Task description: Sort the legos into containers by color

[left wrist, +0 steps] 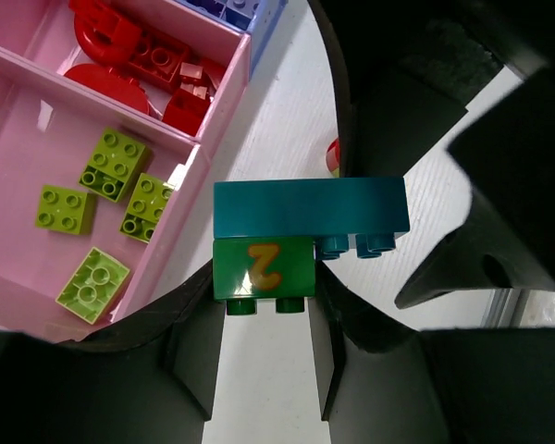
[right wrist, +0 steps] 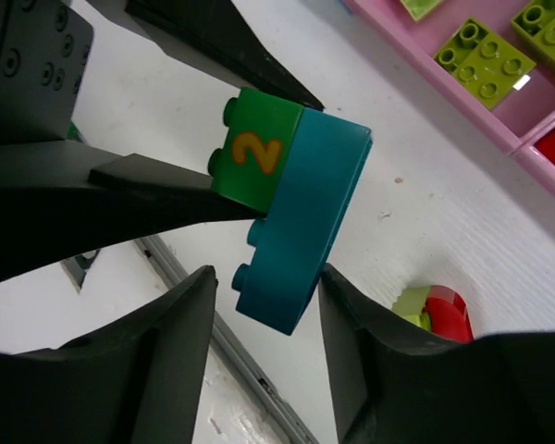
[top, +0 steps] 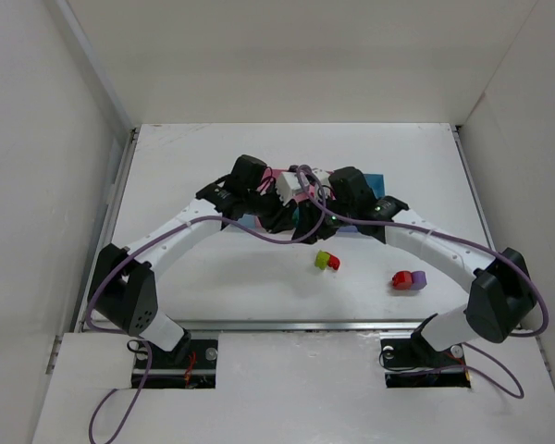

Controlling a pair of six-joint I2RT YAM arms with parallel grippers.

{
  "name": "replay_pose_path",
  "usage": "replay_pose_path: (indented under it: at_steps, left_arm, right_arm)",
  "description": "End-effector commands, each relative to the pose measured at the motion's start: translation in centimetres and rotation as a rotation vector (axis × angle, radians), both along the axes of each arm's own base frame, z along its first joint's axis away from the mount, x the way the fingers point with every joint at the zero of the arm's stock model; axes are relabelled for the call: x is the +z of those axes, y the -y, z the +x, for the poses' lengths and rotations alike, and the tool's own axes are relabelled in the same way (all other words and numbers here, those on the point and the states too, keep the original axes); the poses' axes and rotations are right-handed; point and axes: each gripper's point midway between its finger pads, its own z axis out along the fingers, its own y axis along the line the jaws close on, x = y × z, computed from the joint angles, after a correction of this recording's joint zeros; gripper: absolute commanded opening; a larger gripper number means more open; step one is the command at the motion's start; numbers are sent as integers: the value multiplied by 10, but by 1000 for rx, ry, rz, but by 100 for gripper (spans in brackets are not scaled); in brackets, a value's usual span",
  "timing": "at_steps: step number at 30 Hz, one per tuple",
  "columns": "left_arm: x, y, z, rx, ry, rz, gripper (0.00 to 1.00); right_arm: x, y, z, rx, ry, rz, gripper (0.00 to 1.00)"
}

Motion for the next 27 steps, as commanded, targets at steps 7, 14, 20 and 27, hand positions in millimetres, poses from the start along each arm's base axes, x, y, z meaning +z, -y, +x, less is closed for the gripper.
replay_pose_path:
  at_steps: [7, 14, 20, 27]
  left_arm:
    - [16, 4, -10, -97, 59, -19, 0]
    - [11, 2, -15, -132, 71, 8, 0]
    - [-5, -30, -1, -36, 58, 71, 0]
    - [-3, -68, 69, 432, 52, 44, 0]
  right_arm:
    - [28, -13, 22, -32, 131, 33, 42]
    - [23, 1, 34, -150, 142, -16, 0]
    - [10, 99, 68, -514, 72, -44, 0]
    - [28, 164, 93, -733, 162, -191, 0]
